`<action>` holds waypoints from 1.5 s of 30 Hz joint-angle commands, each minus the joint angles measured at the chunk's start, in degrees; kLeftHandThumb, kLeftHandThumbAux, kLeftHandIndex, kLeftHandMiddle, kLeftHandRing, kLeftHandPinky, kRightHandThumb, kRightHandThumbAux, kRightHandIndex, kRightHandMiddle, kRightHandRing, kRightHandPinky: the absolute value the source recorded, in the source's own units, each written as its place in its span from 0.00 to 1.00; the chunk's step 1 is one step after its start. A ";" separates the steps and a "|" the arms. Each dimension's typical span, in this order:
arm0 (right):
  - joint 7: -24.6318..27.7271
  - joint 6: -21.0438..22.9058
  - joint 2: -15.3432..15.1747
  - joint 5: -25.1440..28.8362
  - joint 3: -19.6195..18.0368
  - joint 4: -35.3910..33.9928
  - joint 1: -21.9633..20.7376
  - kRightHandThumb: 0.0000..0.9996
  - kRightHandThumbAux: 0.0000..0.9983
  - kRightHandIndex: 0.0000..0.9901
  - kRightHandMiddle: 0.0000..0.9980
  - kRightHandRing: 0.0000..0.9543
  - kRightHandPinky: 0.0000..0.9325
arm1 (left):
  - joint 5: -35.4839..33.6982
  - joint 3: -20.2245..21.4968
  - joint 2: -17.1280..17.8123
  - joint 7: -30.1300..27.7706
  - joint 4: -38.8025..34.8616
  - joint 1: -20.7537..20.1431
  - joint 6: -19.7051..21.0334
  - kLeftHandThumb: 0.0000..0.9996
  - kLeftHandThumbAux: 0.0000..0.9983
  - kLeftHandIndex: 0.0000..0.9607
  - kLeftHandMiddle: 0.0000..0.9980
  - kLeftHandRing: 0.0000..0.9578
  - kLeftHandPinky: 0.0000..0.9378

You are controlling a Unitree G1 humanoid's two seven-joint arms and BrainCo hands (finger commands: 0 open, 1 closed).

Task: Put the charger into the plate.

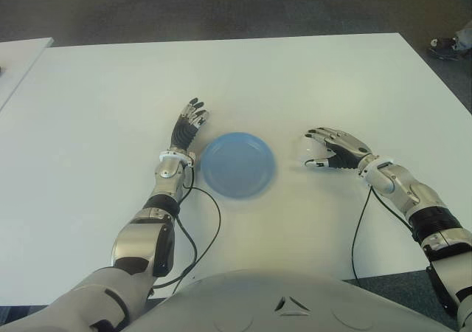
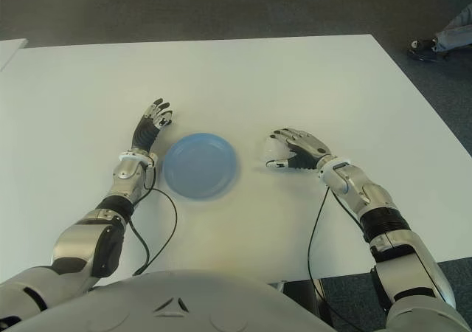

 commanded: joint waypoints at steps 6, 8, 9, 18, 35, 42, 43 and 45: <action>-1.28 0.48 0.35 -0.36 0.95 0.90 0.58 0.29 0.11 0.00 0.00 0.00 0.00 | 0.45 -0.42 0.35 -0.48 1.56 2.71 2.46 0.00 0.52 0.04 0.14 0.18 0.22; -1.34 0.52 0.32 -0.35 0.99 0.77 0.62 0.29 0.11 0.00 0.00 0.00 0.00 | 0.39 -0.37 0.42 -0.57 1.56 2.71 2.56 0.00 0.52 0.04 0.14 0.18 0.22; -1.34 0.55 0.31 -0.35 1.00 0.69 0.64 0.29 0.11 0.00 0.00 0.00 0.00 | 0.35 -0.35 0.47 -0.63 1.57 2.70 2.61 0.00 0.52 0.03 0.14 0.18 0.22; -3.01 1.53 0.17 -1.86 1.42 0.01 1.05 0.29 0.10 0.00 0.00 0.00 0.00 | -0.24 0.11 0.61 -1.28 1.69 2.67 2.67 0.00 0.52 0.03 0.14 0.18 0.21; -5.21 5.92 -1.62 -8.73 4.79 -1.69 1.33 0.31 0.10 0.00 0.00 0.00 0.00 | -0.81 0.51 0.91 -2.24 2.11 2.51 2.86 0.00 0.52 0.03 0.14 0.18 0.22; -4.65 7.08 -2.45 -9.91 5.96 -2.39 1.58 0.33 0.11 0.00 0.00 0.00 0.00 | -1.39 0.82 0.84 -2.96 2.07 2.54 2.92 0.00 0.52 0.02 0.14 0.18 0.22; -4.51 7.24 -2.58 -10.15 6.11 -2.52 1.61 0.33 0.11 0.00 0.00 0.00 0.00 | -1.54 0.92 0.80 -3.10 2.06 2.52 3.04 0.00 0.52 0.02 0.14 0.18 0.22; -4.29 7.47 -2.83 -10.59 6.43 -2.75 1.69 0.34 0.12 0.00 0.00 0.00 0.00 | -1.78 1.09 0.75 -3.38 2.05 2.48 3.22 0.00 0.52 0.03 0.14 0.19 0.22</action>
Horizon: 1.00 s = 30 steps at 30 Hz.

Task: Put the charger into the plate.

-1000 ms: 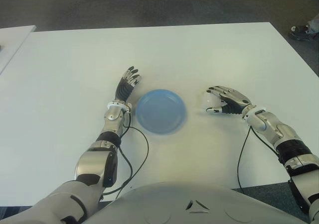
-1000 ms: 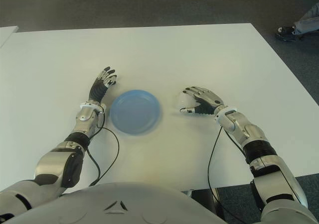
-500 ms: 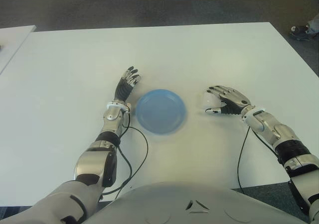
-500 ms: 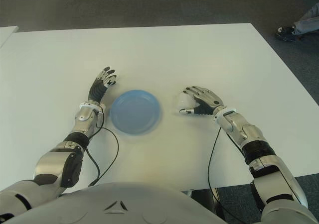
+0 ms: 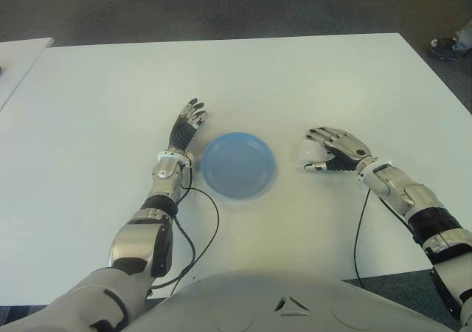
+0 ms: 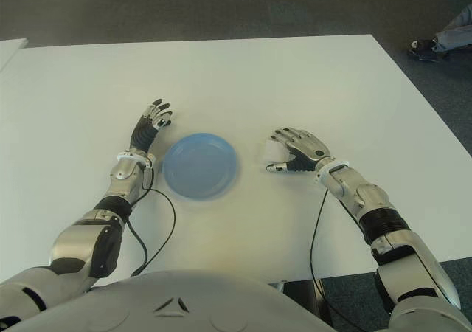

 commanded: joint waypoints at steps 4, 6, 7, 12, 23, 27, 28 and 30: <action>1.68 1.26 -1.45 -2.11 2.16 -0.38 1.65 0.35 0.12 0.00 0.00 0.00 0.00 | -0.79 0.47 0.05 -1.36 2.11 2.28 3.20 0.00 0.52 0.03 0.15 0.19 0.22; 1.80 1.28 -1.68 -2.23 2.42 -0.50 1.74 0.35 0.12 0.00 0.00 0.00 0.00 | -0.91 0.49 0.03 -1.48 2.07 2.28 3.24 0.00 0.52 0.03 0.15 0.19 0.22; 1.84 1.29 -1.77 -2.26 2.53 -0.55 1.78 0.36 0.12 0.00 0.00 0.00 0.00 | -0.97 0.49 0.02 -1.52 2.06 2.28 3.27 0.00 0.52 0.03 0.15 0.19 0.22; 1.96 1.16 -2.23 -1.99 2.96 -0.75 1.99 0.36 0.13 0.00 0.00 0.00 0.00 | -1.29 0.49 -0.02 -1.62 2.01 2.21 3.55 0.00 0.52 0.03 0.15 0.19 0.22; 1.81 0.53 -2.89 -1.30 3.11 -0.83 2.47 0.37 0.13 0.00 0.00 0.00 0.00 | -1.77 0.50 -0.15 -1.78 1.80 2.21 3.73 0.00 0.53 0.03 0.15 0.20 0.23; 1.51 0.26 -3.06 -1.03 3.02 -0.80 2.78 0.37 0.13 0.00 0.00 0.00 0.00 | -1.97 0.52 -0.23 -1.89 1.67 2.26 3.74 0.00 0.53 0.03 0.15 0.19 0.23; 1.42 0.21 -3.10 -0.98 3.00 -0.78 2.86 0.37 0.13 0.00 0.00 0.00 0.00 | -2.03 0.51 -0.25 -1.91 1.63 2.27 3.76 0.00 0.53 0.04 0.15 0.19 0.23; 1.29 0.12 -3.13 -0.90 2.97 -0.72 2.92 0.36 0.14 0.00 0.00 0.00 0.00 | -2.11 0.50 -0.28 -1.95 1.56 2.28 3.81 0.00 0.53 0.04 0.15 0.19 0.23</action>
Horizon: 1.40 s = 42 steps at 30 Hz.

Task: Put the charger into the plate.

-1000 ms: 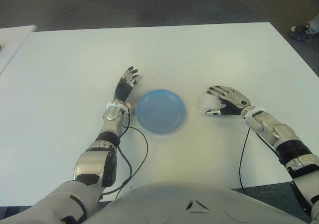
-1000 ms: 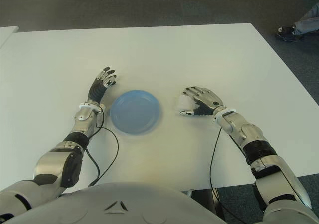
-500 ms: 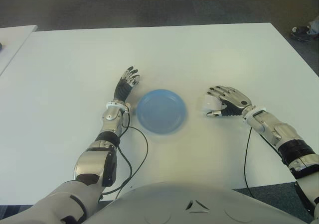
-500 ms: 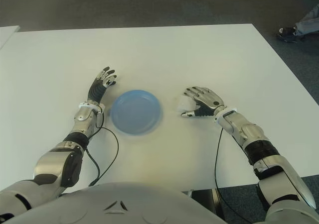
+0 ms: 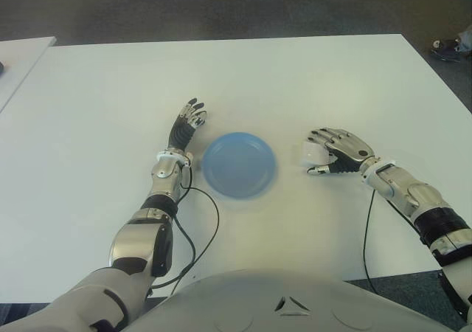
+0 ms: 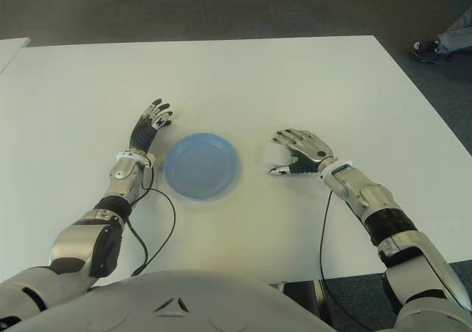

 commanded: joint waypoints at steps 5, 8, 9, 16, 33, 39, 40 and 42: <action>0.70 -0.82 -0.71 -0.25 1.11 1.14 2.72 0.36 0.14 0.00 0.00 0.00 0.00 | -0.26 0.30 -0.28 -0.73 1.54 2.36 3.32 0.00 0.53 0.04 0.15 0.20 0.24; 0.61 -0.94 -0.79 -0.19 1.12 1.25 2.66 0.37 0.14 0.00 0.00 0.00 0.00 | -0.31 0.33 -0.34 -0.79 1.47 2.36 3.44 0.00 0.53 0.04 0.15 0.20 0.22; 0.52 -0.99 -0.82 -0.19 1.15 1.31 2.68 0.37 0.14 0.00 0.00 0.00 0.00 | -0.33 0.35 -0.37 -0.80 1.46 2.35 3.49 0.00 0.53 0.04 0.15 0.19 0.22; -0.05 -1.40 -0.81 -0.27 1.31 1.86 2.67 0.36 0.15 0.00 0.00 0.00 0.00 | -0.26 0.30 -0.41 -0.58 1.31 2.37 3.62 0.00 0.52 0.04 0.16 0.19 0.22; -10.89 -1.10 0.63 -2.28 1.16 4.32 2.54 0.43 0.31 0.08 0.17 0.22 0.38 | -0.22 0.31 -0.87 -0.07 1.22 2.19 3.72 0.00 0.52 0.05 0.16 0.20 0.23; -20.76 -0.85 1.25 -5.53 2.84 8.53 0.95 0.70 0.53 0.38 0.54 0.59 0.65 | -0.20 0.28 -1.01 0.01 1.16 2.12 3.72 0.00 0.51 0.05 0.16 0.20 0.24; -22.34 -0.98 1.49 -5.42 2.82 9.17 0.86 0.73 0.56 0.38 0.54 0.60 0.66 | -0.22 0.29 -1.05 0.01 1.11 2.14 3.69 0.00 0.51 0.05 0.16 0.20 0.24; -25.40 -1.16 1.98 -5.15 2.70 10.35 0.83 0.79 0.61 0.40 0.54 0.64 0.69 | -0.24 0.30 -1.12 0.03 1.02 2.17 3.59 0.00 0.50 0.05 0.17 0.20 0.24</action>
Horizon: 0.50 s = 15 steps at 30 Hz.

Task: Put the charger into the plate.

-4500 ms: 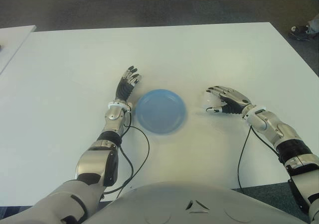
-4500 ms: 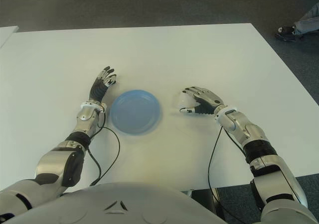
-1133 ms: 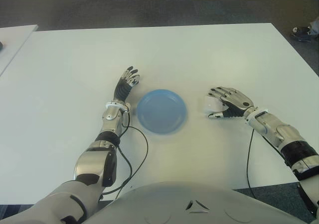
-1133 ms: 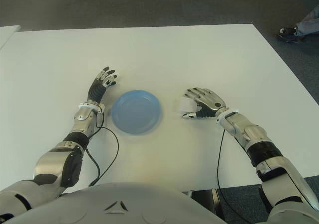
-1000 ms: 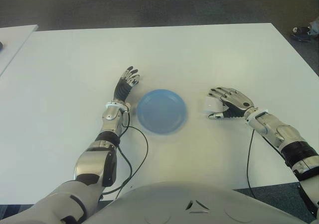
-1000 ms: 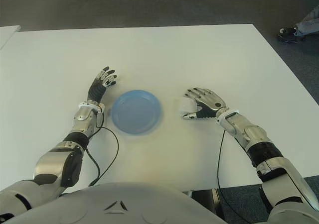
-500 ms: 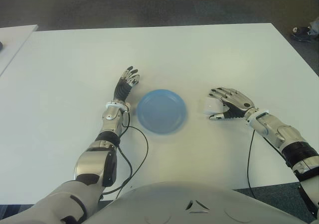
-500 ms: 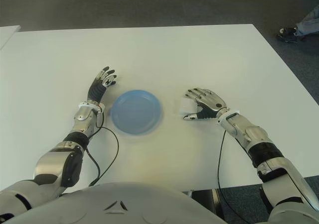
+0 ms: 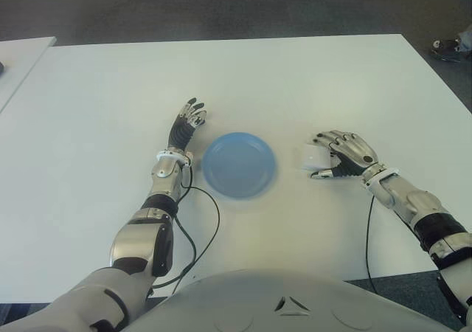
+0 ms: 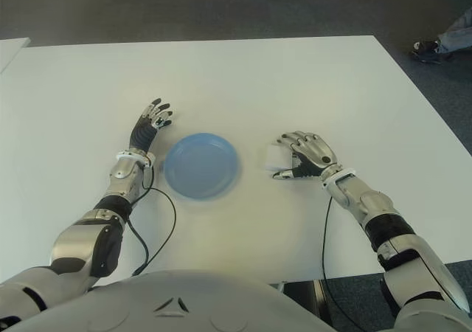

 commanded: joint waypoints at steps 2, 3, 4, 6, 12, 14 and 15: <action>-7.70 0.62 1.24 -1.69 0.81 3.50 0.91 0.82 0.65 0.41 0.54 0.70 0.76 | 0.00 0.18 -0.84 0.33 1.42 2.23 2.68 0.00 0.50 0.05 0.17 0.21 0.24; -9.22 0.86 1.40 -1.77 0.77 3.36 1.23 0.83 0.66 0.41 0.54 0.72 0.79 | -0.01 0.18 -0.85 0.31 1.41 2.21 2.67 0.00 0.50 0.05 0.17 0.21 0.24; -10.18 1.01 1.48 -1.85 0.85 3.32 1.37 0.84 0.66 0.41 0.54 0.75 0.82 | -0.01 0.19 -0.87 0.31 1.41 2.20 2.67 0.00 0.50 0.05 0.17 0.21 0.24; -12.12 1.57 1.58 -2.28 1.02 2.53 1.87 0.84 0.67 0.41 0.54 0.79 0.86 | -0.04 0.21 -0.87 0.23 1.38 2.21 2.67 0.00 0.50 0.05 0.17 0.21 0.24; -16.80 2.50 1.53 -4.54 2.50 3.34 0.95 0.85 0.68 0.40 0.55 0.85 0.92 | -0.20 0.26 -1.00 -0.06 1.38 2.10 2.54 0.00 0.50 0.05 0.17 0.20 0.23; -17.08 2.84 1.36 -5.04 2.81 2.94 0.92 0.85 0.68 0.40 0.55 0.87 0.92 | -0.26 0.24 -1.03 -0.14 1.37 2.11 2.31 0.00 0.49 0.05 0.17 0.21 0.24; -17.07 2.94 1.27 -5.17 2.92 2.74 0.90 0.85 0.68 0.40 0.55 0.88 0.93 | -0.28 0.23 -1.05 -0.15 1.35 2.10 2.23 0.00 0.49 0.05 0.17 0.21 0.24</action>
